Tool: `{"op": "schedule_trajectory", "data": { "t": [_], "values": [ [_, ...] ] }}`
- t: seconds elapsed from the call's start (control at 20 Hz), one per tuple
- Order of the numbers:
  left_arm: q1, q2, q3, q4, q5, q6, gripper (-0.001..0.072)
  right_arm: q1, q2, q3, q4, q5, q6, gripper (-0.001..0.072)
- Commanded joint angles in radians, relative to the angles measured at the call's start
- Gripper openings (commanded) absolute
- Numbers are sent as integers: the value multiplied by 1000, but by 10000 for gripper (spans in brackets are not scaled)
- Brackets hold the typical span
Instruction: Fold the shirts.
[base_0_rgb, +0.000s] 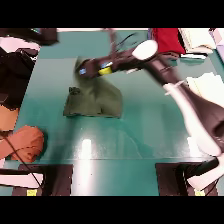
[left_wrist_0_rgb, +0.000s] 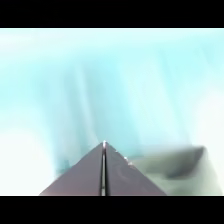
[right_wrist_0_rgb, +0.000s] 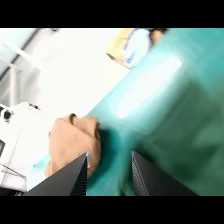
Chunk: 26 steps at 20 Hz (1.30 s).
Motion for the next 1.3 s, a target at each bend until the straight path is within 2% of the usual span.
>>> {"op": "schedule_trajectory", "data": {
  "t": [0.0,0.1,0.25,0.5,0.55,0.6,0.65,0.75,0.85,1.15,1.25],
  "values": [
    [82,112,14,46,-16,0,24,105,-150,108,81,-94,-98,319],
    [76,120,14,41,-27,0,24,68,-145,144,23,-35,-96,211],
    [29,117,-4,37,-28,0,24,-51,-48,33,-113,53,-62,211],
    [-72,111,-64,37,5,11,24,-324,151,-376,-231,111,75,223],
    [-73,111,-72,32,10,11,25,-372,172,-459,-231,108,79,361],
    [-73,109,-77,14,14,11,24,-403,181,-528,-225,104,95,566],
    [-73,107,-77,14,14,11,24,-432,182,-590,-222,103,124,648],
    [-73,105,-77,11,16,11,24,-443,165,-674,-211,92,134,644],
    [-73,99,-77,4,20,11,24,-415,120,-710,-137,74,130,613],
    [-73,97,-78,-23,20,11,25,-219,-64,-616,68,-16,76,570],
    [-73,97,-78,-32,18,11,24,-163,-118,-523,64,-48,76,398]
  ]
}}
